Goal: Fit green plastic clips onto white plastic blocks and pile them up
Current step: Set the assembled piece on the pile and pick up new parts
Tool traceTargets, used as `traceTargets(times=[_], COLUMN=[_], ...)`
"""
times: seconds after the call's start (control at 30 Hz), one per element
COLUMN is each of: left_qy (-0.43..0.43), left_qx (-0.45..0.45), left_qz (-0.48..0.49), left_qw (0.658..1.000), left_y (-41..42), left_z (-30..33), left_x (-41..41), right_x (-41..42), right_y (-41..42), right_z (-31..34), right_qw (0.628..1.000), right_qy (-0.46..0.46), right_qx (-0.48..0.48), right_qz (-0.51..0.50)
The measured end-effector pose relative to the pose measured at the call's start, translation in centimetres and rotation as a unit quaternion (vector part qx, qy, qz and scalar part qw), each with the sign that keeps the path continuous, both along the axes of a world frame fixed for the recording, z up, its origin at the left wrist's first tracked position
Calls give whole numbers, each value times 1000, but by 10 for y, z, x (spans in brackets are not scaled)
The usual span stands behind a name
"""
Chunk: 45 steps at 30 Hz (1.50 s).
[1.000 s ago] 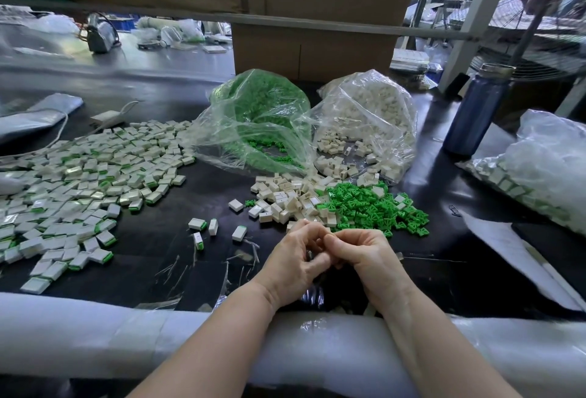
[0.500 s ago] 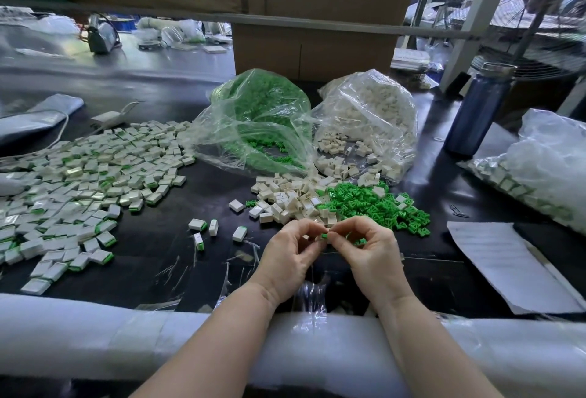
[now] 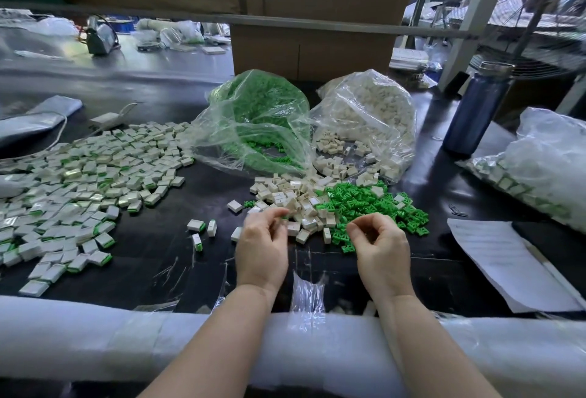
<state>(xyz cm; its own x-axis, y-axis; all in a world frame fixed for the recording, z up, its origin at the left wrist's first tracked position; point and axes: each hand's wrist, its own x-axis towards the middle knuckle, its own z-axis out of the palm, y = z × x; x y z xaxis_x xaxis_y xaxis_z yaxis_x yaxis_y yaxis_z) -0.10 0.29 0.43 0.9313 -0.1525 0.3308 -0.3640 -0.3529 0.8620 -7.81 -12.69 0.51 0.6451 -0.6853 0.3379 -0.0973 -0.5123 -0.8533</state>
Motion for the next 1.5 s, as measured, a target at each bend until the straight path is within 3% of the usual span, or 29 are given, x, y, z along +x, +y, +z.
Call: traceTargets(times=[0.13, 0.27, 0.53, 0.7, 0.9, 1.27, 1.4, 1.5], left_qy=[13, 25, 76, -20, -77, -66, -79, -62], left_qx=[-16, 26, 191, 188, 277, 271, 296, 235], left_qz=[96, 138, 172, 66, -44, -35, -63, -91], left_qw=[995, 990, 963, 980, 957, 960, 950, 966], left_y=[4, 4, 4, 1, -4, -4, -5, -5], left_z=[-2, -6, -3, -4, -10, -10, -10, -9], left_x=[7, 10, 4, -1, -4, -1, -2, -2], right_x=[-1, -1, -2, -1, 1, 0, 1, 1], right_y=[-2, -2, -2, -1, 0, 2, 4, 5], right_z=[-1, -1, 2, 3, 0, 0, 0, 0], right_qw=[999, 997, 990, 975, 948, 960, 977, 991], right_qy=[25, 51, 129, 204, 284, 248, 173, 102], right_qx=[-14, -11, -9, -30, -83, -111, -123, -88], right_qz=[-28, -52, -55, -88, -114, -71, -19, 22])
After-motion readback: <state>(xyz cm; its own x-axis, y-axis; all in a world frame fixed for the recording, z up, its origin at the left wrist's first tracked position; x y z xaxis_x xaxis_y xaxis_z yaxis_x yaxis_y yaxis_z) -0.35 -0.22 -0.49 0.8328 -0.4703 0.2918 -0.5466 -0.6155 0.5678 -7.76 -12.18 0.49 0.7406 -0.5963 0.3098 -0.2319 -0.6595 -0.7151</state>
